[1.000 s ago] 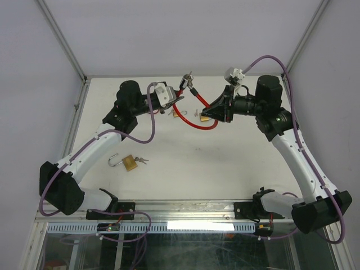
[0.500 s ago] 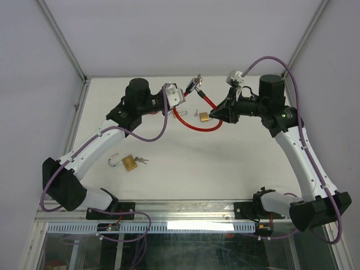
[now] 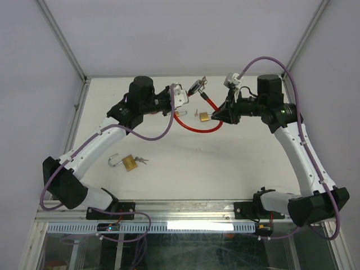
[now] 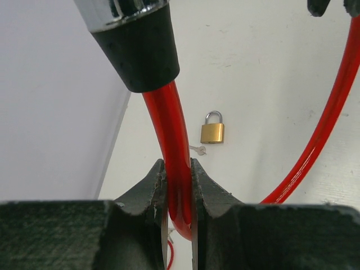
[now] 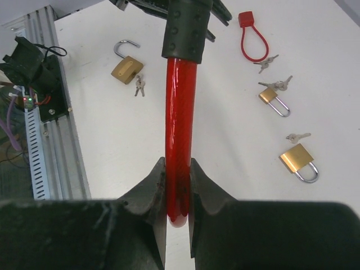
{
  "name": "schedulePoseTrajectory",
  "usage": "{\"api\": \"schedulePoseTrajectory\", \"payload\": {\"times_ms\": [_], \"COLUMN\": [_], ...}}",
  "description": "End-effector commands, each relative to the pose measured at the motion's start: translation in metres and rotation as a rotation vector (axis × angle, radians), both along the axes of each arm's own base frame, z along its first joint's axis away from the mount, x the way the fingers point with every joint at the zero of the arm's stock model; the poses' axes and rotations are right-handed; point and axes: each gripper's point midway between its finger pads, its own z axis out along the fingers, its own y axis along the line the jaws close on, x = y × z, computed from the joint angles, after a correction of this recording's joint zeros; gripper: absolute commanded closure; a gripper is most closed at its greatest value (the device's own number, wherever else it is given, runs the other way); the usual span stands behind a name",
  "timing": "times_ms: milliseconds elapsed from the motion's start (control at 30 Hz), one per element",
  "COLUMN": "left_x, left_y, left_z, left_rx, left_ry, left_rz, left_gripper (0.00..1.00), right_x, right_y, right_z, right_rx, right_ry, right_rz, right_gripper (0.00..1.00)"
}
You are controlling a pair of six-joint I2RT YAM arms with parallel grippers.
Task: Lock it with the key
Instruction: Lock the lock.
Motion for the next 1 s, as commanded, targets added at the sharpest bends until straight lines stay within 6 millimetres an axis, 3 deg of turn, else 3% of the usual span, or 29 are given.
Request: {"api": "schedulePoseTrajectory", "payload": {"times_ms": [0, 200, 400, 600, 700, 833, 967], "left_x": [-0.012, -0.021, -0.019, -0.026, -0.029, -0.027, -0.026], "left_y": [-0.005, -0.017, -0.016, -0.017, -0.017, -0.015, -0.015], "left_z": [-0.004, -0.015, -0.028, -0.031, -0.036, -0.04, -0.039], "left_rx": [0.064, 0.073, 0.116, 0.12, 0.14, 0.161, 0.163], "left_ry": [0.017, 0.074, 0.118, 0.123, 0.129, 0.129, 0.127], "left_rz": [-0.089, -0.15, -0.143, -0.17, -0.172, -0.16, -0.155], "left_gripper": [1.0, 1.0, 1.0, 1.0, 1.0, 1.0, 1.0], "right_x": [0.02, 0.006, -0.007, 0.021, 0.008, 0.01, 0.0], "right_y": [-0.02, -0.015, -0.011, -0.019, -0.013, -0.014, -0.002], "right_z": [0.037, 0.036, 0.036, 0.025, 0.017, 0.004, -0.005], "right_rx": [-0.032, -0.027, -0.022, -0.076, -0.095, -0.135, -0.141], "right_ry": [-0.219, -0.232, -0.251, -0.24, -0.203, -0.164, -0.138], "right_rz": [-0.101, -0.006, 0.076, -0.031, 0.062, 0.069, 0.12], "right_gripper": [1.0, 1.0, 1.0, 1.0, 1.0, 1.0, 1.0]}}
